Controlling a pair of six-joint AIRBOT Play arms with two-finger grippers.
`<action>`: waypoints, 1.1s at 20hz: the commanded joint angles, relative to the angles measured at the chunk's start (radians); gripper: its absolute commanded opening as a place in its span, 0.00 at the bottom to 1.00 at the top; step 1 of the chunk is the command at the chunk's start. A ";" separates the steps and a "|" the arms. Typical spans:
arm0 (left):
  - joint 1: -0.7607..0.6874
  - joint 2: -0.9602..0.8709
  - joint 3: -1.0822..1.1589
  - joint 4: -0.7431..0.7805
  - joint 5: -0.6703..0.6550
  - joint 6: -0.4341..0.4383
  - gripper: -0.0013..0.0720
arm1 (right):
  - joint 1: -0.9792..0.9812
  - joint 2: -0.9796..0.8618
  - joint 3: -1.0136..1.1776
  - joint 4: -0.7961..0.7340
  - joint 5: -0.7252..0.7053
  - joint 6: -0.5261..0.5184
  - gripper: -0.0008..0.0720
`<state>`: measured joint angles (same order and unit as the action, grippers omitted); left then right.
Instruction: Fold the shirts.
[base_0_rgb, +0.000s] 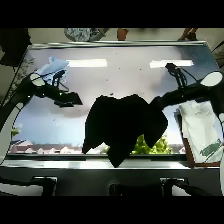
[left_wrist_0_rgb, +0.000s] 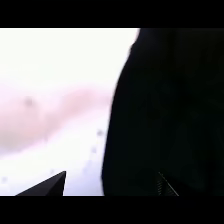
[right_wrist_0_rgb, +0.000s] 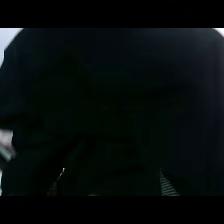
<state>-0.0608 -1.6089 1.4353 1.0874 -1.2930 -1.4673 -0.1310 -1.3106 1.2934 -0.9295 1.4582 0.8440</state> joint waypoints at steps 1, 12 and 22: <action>0.037 -0.008 -0.154 -0.015 -0.025 0.029 0.91 | -0.018 0.092 -0.152 -0.041 0.126 0.006 0.92; -0.122 -0.089 -0.270 -0.187 0.187 0.099 0.61 | 0.220 0.123 -0.568 -0.019 -0.099 0.077 0.96; -0.119 -0.054 -0.251 -0.187 0.166 0.100 0.05 | 0.461 0.034 -0.775 0.374 -0.495 0.111 0.97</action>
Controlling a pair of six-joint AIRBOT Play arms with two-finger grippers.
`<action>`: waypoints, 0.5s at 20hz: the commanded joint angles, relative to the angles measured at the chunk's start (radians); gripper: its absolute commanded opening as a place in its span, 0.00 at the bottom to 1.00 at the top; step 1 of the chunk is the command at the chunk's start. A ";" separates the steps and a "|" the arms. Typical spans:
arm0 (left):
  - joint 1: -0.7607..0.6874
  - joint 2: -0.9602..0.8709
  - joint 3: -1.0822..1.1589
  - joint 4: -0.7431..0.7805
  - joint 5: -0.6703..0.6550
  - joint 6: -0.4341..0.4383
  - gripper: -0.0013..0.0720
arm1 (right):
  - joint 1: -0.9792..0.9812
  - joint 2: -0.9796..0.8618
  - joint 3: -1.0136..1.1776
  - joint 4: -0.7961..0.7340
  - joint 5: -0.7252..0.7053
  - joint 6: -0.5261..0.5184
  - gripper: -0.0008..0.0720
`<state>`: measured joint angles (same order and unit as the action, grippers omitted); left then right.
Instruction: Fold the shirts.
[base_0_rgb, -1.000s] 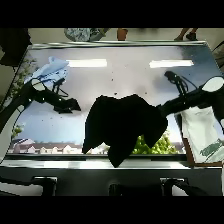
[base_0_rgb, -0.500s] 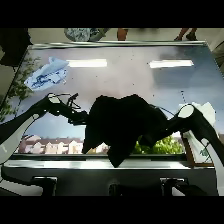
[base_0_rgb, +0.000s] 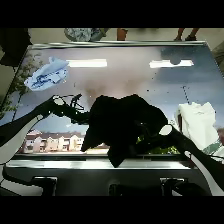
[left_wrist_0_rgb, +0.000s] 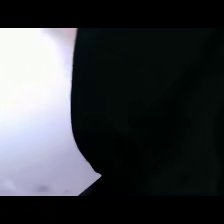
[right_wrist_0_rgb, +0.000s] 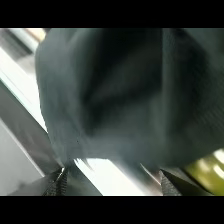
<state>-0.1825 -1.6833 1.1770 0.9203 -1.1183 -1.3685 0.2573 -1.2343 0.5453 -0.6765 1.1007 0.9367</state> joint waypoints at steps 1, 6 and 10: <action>0.002 0.028 0.007 -0.020 -0.010 0.001 0.05 | 0.096 -0.060 -0.027 0.166 -0.185 0.019 0.94; 0.003 0.077 0.008 -0.019 -0.011 0.030 0.05 | 0.073 -0.063 0.040 0.208 -0.233 -0.038 0.07; 0.035 0.260 0.035 0.037 0.092 0.068 0.05 | -0.032 0.049 0.259 -0.073 -0.060 -0.080 0.07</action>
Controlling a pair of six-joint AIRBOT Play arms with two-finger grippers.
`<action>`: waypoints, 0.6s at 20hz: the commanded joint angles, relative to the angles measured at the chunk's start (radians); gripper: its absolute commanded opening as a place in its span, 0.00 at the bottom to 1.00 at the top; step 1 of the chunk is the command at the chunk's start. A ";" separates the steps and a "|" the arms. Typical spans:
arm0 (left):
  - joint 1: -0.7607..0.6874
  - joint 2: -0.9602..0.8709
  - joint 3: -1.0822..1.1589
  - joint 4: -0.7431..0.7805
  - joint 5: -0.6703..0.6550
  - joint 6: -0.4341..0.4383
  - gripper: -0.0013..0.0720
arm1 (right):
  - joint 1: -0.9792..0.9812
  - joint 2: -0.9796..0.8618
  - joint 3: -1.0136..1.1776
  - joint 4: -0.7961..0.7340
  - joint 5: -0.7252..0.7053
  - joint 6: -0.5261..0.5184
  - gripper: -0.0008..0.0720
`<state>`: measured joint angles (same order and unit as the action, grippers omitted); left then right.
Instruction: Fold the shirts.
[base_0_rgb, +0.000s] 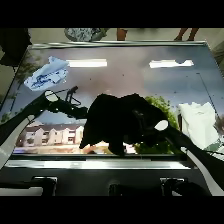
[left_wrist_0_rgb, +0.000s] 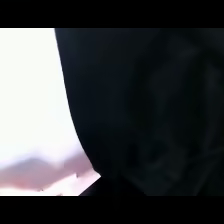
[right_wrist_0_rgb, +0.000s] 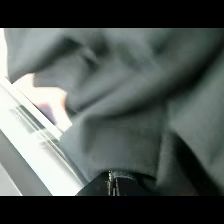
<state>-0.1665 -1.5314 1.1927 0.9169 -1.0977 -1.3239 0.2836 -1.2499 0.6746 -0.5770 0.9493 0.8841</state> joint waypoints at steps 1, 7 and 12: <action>0.036 0.175 0.054 0.063 0.087 0.023 0.05 | -0.094 0.120 0.214 -0.269 0.130 -0.027 0.07; 0.216 0.547 0.446 0.113 0.212 -0.100 0.05 | -0.275 0.477 0.847 -0.785 0.054 -0.006 0.07; 0.317 0.772 0.587 0.116 0.365 -0.148 0.05 | -0.287 0.637 1.089 -1.026 -0.014 0.057 0.07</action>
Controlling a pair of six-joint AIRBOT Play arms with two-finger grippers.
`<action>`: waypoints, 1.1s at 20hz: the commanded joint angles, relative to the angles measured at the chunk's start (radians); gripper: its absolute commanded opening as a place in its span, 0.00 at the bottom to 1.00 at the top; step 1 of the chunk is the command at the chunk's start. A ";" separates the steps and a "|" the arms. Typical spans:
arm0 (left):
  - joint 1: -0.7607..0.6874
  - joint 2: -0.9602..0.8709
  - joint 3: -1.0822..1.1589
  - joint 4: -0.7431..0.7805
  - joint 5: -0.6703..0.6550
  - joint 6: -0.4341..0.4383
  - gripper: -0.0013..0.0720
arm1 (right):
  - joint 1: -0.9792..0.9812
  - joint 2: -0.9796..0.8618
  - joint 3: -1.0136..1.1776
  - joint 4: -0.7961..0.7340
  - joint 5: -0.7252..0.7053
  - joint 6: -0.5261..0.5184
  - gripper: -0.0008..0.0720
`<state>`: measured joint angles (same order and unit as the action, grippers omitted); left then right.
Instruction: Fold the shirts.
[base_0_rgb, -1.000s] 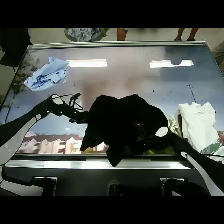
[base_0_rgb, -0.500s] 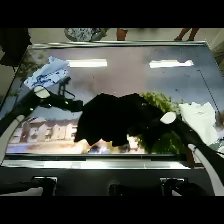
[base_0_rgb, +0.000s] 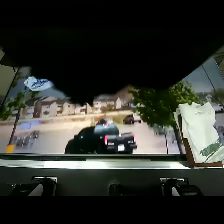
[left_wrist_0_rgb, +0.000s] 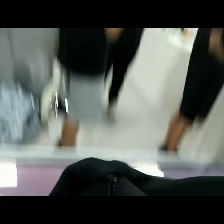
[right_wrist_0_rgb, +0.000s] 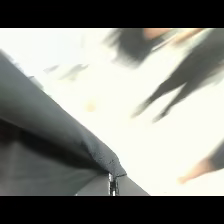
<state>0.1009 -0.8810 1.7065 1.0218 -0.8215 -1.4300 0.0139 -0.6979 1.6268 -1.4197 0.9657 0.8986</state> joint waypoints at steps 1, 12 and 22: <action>0.050 0.148 0.073 0.011 0.081 -0.053 0.05 | -0.018 0.095 0.140 -0.191 -0.003 0.063 0.07; 0.049 0.077 0.072 0.281 -0.122 -0.142 0.05 | -0.018 -0.159 0.139 -0.181 0.454 0.145 0.07; 0.040 -0.627 -0.155 0.280 -0.278 -0.096 0.05 | -0.018 -0.903 -0.053 0.012 0.098 0.317 0.07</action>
<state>0.1448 -1.3106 1.5879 1.3045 -1.0843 -1.5333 -0.0032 -1.4303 1.5955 -1.4857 1.2572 1.1057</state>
